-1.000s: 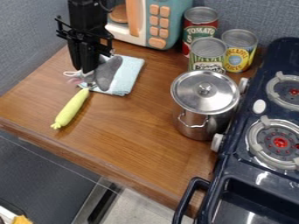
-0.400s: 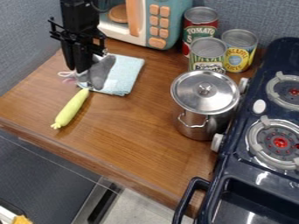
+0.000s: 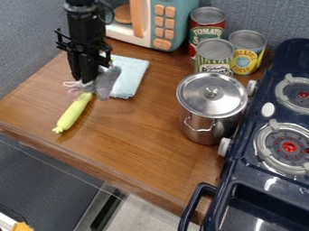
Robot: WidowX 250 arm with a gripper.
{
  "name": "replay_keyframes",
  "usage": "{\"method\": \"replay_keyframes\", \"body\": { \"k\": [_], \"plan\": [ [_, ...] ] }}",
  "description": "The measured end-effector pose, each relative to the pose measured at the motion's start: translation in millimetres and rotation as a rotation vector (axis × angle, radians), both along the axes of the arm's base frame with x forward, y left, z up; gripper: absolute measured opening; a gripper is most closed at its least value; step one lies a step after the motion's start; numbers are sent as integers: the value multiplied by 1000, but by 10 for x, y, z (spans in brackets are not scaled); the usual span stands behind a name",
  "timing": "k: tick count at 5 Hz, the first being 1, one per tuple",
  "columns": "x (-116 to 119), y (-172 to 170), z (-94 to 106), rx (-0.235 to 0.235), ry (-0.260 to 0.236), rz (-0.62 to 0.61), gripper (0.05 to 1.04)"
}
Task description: Move the grey toy to the top of the yellow spoon
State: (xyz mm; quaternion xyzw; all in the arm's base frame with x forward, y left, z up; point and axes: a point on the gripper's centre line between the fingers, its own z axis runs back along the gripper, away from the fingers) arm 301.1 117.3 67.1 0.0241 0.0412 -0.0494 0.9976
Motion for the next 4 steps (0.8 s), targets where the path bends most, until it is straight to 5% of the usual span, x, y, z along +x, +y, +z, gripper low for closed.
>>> {"method": "replay_keyframes", "body": {
  "k": [2, 4],
  "plan": [
    [-16, 10, -274, -12, 66, 12, 152],
    [-10, 17, -280, -10, 61, 20, 201]
  ]
}}
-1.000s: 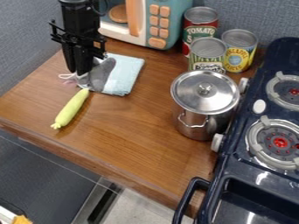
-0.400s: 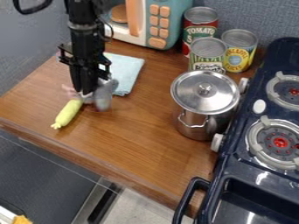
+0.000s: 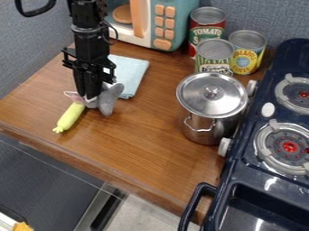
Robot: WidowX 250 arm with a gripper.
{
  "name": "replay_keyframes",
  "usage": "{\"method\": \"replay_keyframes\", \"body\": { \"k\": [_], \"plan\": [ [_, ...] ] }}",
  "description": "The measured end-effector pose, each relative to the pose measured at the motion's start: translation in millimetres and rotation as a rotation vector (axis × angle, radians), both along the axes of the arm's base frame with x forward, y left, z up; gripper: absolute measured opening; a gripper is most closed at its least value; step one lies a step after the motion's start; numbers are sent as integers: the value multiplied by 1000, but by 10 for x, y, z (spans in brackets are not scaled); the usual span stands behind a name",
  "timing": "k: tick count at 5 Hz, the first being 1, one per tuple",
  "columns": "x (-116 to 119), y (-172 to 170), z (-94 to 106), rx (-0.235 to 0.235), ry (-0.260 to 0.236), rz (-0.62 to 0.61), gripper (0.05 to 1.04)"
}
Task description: Move the grey toy to the top of the yellow spoon
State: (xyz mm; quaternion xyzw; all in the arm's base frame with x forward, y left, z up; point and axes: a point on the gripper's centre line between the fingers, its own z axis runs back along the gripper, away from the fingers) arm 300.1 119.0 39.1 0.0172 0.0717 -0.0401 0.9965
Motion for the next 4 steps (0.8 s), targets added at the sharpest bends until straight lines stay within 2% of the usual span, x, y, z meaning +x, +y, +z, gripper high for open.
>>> {"method": "replay_keyframes", "body": {
  "k": [1, 2, 3, 4],
  "plan": [
    [-12, 3, 7, 6, 7, 9, 459],
    [-29, 2, -10, 3, 14, 1, 772],
    [-47, -45, -32, -22, 4, -15, 999],
    [-63, -35, 182, -27, -77, -17, 1003]
  ]
}}
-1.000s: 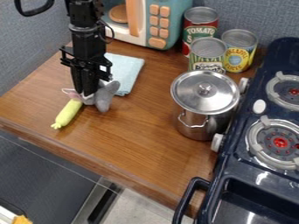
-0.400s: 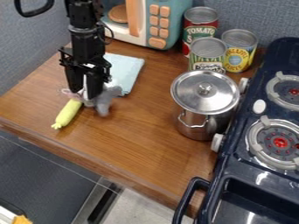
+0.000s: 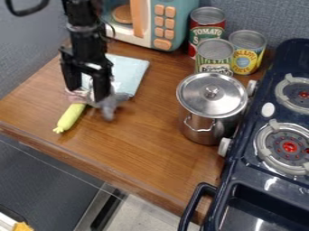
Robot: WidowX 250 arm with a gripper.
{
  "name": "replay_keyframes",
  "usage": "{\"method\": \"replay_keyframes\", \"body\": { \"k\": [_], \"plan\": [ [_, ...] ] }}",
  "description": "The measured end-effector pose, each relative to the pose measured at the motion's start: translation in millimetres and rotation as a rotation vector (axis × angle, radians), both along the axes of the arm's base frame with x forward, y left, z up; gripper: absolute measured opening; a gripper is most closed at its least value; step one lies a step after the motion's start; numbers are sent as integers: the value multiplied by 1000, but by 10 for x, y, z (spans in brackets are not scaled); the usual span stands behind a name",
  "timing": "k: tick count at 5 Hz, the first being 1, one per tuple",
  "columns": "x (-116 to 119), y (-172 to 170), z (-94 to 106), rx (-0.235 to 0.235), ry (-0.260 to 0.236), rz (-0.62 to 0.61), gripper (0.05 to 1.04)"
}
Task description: Move the grey toy to the top of the yellow spoon
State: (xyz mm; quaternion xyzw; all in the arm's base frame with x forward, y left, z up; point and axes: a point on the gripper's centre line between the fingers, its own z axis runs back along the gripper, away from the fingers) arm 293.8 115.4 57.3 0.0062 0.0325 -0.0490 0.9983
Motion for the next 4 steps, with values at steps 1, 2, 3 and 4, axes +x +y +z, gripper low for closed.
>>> {"method": "replay_keyframes", "body": {
  "k": [1, 2, 3, 4],
  "plan": [
    [-49, 33, 427, 16, -115, 34, 1000],
    [-122, 44, 599, 49, -146, 52, 1000],
    [-167, 5, 647, 66, -121, 35, 1000],
    [-143, 22, 590, 66, -39, 29, 1000]
  ]
}}
